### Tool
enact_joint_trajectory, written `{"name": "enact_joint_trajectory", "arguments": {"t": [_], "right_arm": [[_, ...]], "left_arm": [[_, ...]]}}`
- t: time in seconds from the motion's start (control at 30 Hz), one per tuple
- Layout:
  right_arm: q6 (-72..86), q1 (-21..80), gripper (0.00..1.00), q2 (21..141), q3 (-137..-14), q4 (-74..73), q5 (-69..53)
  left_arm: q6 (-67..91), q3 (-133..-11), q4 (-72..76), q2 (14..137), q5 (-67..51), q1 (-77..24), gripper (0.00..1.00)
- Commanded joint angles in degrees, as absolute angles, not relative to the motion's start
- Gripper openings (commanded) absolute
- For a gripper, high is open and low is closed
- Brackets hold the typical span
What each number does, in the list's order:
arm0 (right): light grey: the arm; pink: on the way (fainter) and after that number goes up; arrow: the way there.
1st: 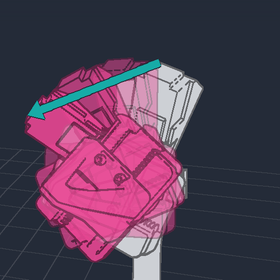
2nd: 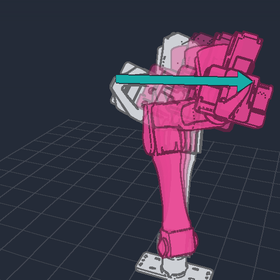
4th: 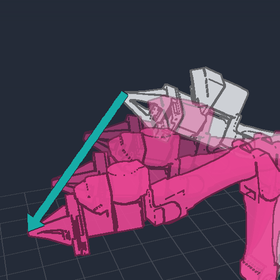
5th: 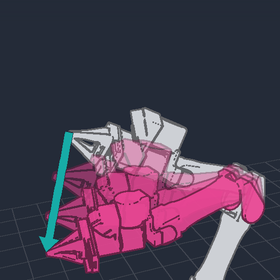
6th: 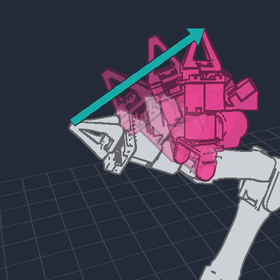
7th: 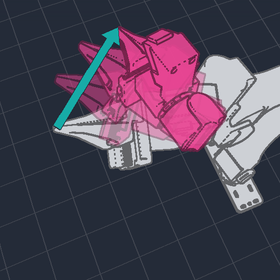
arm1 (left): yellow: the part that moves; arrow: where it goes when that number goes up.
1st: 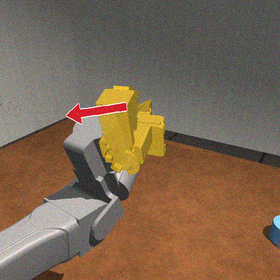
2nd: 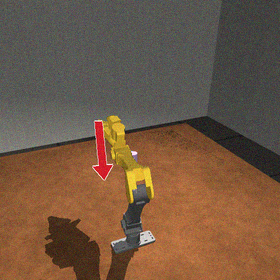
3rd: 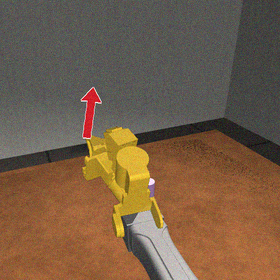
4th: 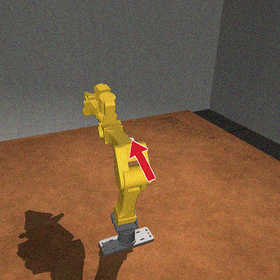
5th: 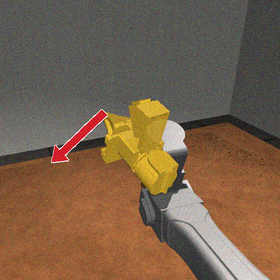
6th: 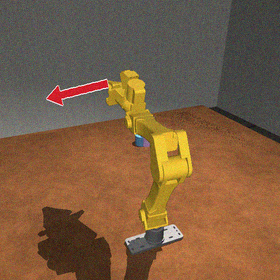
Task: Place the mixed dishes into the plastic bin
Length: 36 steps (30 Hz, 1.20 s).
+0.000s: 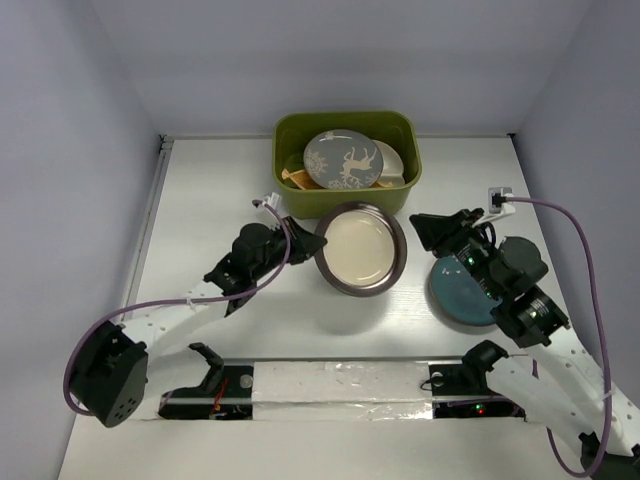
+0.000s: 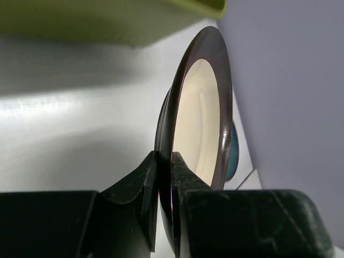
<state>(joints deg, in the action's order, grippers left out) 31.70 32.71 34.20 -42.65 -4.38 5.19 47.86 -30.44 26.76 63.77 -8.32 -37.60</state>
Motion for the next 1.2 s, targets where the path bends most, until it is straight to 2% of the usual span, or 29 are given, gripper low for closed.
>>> {"name": "enact_joint_trajectory", "arguments": {"t": [0.0,0.23,0.4,0.73,1.17], "right_arm": [[30.7,33.1,0.35,32.5,-45.2,-4.5,6.3],[30.7,33.1,0.3,32.9,-43.6,-4.5,6.0],[30.9,33.1,0.3,34.2,-42.1,-3.0,4.2],[30.8,33.1,0.31,36.7,-41.0,-1.8,2.7],[30.5,33.1,0.31,37.4,-40.4,-1.8,3.8]], "left_arm": [[50.1,-40.2,39.5,60.6,-10.8,-33.9,0.0],[50.0,-52.9,44.6,70.3,-12.7,-27.5,0.0],[47.4,-66.4,41.9,81.4,-13.7,-24.7,0.0],[47.0,-83.7,38.1,98.3,-15.4,-20.3,0.0],[46.1,-87.2,35.9,108.4,-15.6,-18.2,0.0]]}}
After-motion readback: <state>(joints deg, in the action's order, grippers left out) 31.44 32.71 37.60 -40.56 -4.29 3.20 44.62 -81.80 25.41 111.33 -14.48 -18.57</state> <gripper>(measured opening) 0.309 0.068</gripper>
